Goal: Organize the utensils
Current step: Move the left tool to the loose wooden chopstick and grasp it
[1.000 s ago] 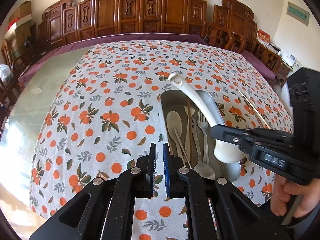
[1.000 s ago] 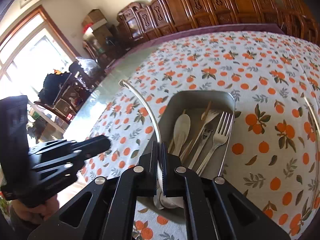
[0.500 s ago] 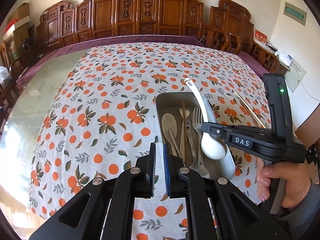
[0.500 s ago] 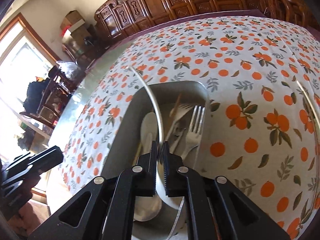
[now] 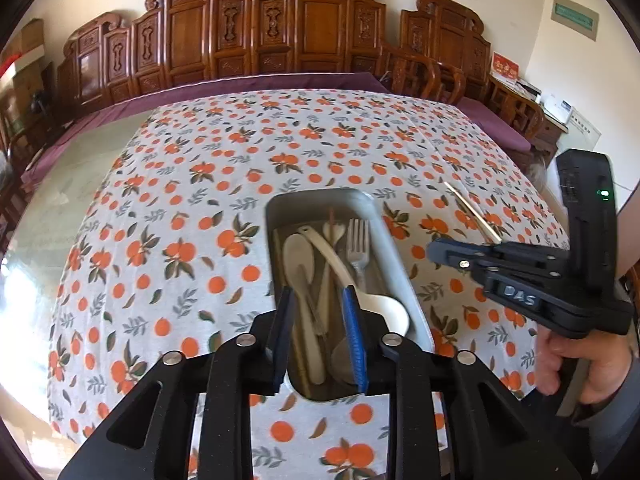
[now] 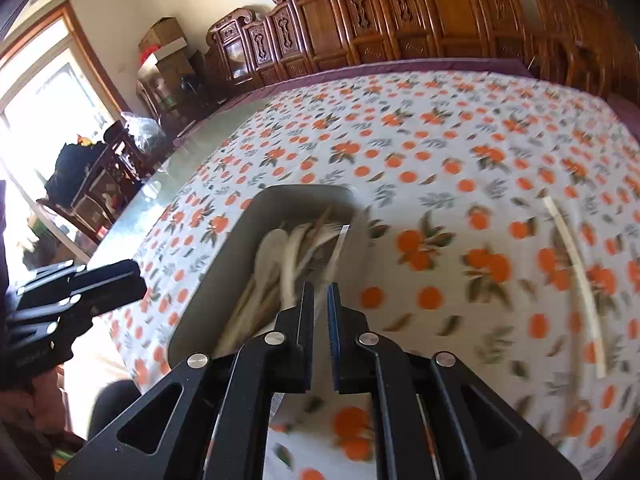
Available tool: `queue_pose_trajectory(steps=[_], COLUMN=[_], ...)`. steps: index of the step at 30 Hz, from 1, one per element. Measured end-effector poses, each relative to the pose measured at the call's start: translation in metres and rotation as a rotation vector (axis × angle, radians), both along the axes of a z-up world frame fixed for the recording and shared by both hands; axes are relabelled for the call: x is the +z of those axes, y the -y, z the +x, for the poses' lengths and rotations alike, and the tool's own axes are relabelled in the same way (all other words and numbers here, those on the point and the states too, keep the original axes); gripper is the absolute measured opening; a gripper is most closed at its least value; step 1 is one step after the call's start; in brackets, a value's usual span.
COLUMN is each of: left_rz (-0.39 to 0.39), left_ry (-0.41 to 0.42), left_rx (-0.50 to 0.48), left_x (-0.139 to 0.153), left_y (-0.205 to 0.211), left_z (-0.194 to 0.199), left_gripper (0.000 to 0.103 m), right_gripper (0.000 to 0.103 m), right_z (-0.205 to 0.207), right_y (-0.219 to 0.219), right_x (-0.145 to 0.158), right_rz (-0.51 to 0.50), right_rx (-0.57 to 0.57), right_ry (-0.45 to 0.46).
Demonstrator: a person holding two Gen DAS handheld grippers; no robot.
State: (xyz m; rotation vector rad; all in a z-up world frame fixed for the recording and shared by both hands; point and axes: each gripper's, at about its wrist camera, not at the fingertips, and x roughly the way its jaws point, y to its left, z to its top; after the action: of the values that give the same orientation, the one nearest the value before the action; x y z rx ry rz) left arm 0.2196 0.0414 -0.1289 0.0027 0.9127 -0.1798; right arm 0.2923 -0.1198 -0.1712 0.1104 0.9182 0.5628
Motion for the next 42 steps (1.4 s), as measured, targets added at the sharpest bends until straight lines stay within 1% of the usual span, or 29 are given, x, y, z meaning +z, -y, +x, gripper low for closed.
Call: queue_pose_trajectory(steps=[2, 4, 6, 7, 8, 9, 10, 14, 18, 20, 23, 26, 29, 33, 34, 36, 38, 42], left_rz=[-0.001, -0.001, 0.005, 0.008, 0.014, 0.019, 0.019, 0.032, 0.039, 0.04, 0.046, 0.022, 0.012, 0.032, 0.034, 0.043, 0.054, 0.076], left_ry=[0.003, 0.005, 0.003, -0.002, -0.007, 0.004, 0.018, 0.001, -0.011, -0.013, -0.015, -0.028, -0.042, -0.039, -0.039, -0.038, -0.036, -0.05], left_rx=[-0.008, -0.014, -0.017, -0.019, -0.017, -0.015, -0.019, -0.037, -0.056, -0.065, -0.088, -0.108, -0.127, -0.15, -0.155, -0.163, -0.174, -0.199], left_x=[0.0, 0.0, -0.001, -0.002, -0.003, -0.003, -0.002, -0.007, -0.013, -0.016, -0.02, -0.025, -0.03, -0.034, -0.035, -0.036, -0.037, -0.044], left_y=[0.008, 0.014, 0.023, 0.026, 0.031, 0.035, 0.039, 0.055, 0.071, 0.079, 0.092, 0.101, 0.111, 0.127, 0.131, 0.139, 0.146, 0.165], left_z=[0.002, 0.004, 0.006, 0.008, 0.01, 0.01, 0.01, 0.015, 0.018, 0.019, 0.021, 0.024, 0.026, 0.029, 0.03, 0.032, 0.034, 0.04], left_gripper=[0.033, 0.043, 0.044, 0.052, 0.065, 0.081, 0.082, 0.082, 0.083, 0.087, 0.091, 0.092, 0.092, 0.092, 0.092, 0.092, 0.092, 0.092], right_gripper=[0.01, 0.01, 0.01, 0.01, 0.011, 0.013, 0.014, 0.015, 0.026, 0.027, 0.027, 0.027, 0.027, 0.027, 0.026, 0.014, 0.007, 0.006], right_z=[-0.003, -0.003, -0.004, -0.003, -0.002, -0.001, 0.002, 0.008, 0.016, 0.021, 0.027, 0.033, 0.04, 0.05, 0.051, 0.05, 0.048, 0.041], right_y=[0.016, 0.031, 0.05, 0.059, 0.069, 0.076, 0.089, 0.12, 0.142, 0.151, 0.158, 0.161, 0.164, 0.168, 0.169, 0.172, 0.175, 0.184], right_x=[0.004, 0.006, 0.006, 0.005, 0.004, 0.003, 0.002, -0.004, -0.016, -0.028, -0.046, -0.059, -0.065, -0.07, -0.072, -0.074, -0.074, -0.074], right_rz=[-0.037, -0.07, -0.113, -0.127, -0.142, -0.15, -0.165, -0.205, -0.224, -0.242, -0.267, -0.279, -0.287, -0.305, -0.311, -0.325, -0.326, -0.326], right_rx=[0.001, -0.006, -0.018, -0.025, -0.034, -0.041, -0.051, -0.083, -0.117, -0.129, -0.135, -0.139, -0.144, -0.145, -0.142, -0.13, -0.121, -0.105], right_ry=[0.026, 0.046, 0.065, 0.068, 0.071, 0.07, 0.069, 0.073, 0.056, 0.038, 0.009, 0.0, 0.001, -0.011, -0.012, -0.004, -0.004, -0.014])
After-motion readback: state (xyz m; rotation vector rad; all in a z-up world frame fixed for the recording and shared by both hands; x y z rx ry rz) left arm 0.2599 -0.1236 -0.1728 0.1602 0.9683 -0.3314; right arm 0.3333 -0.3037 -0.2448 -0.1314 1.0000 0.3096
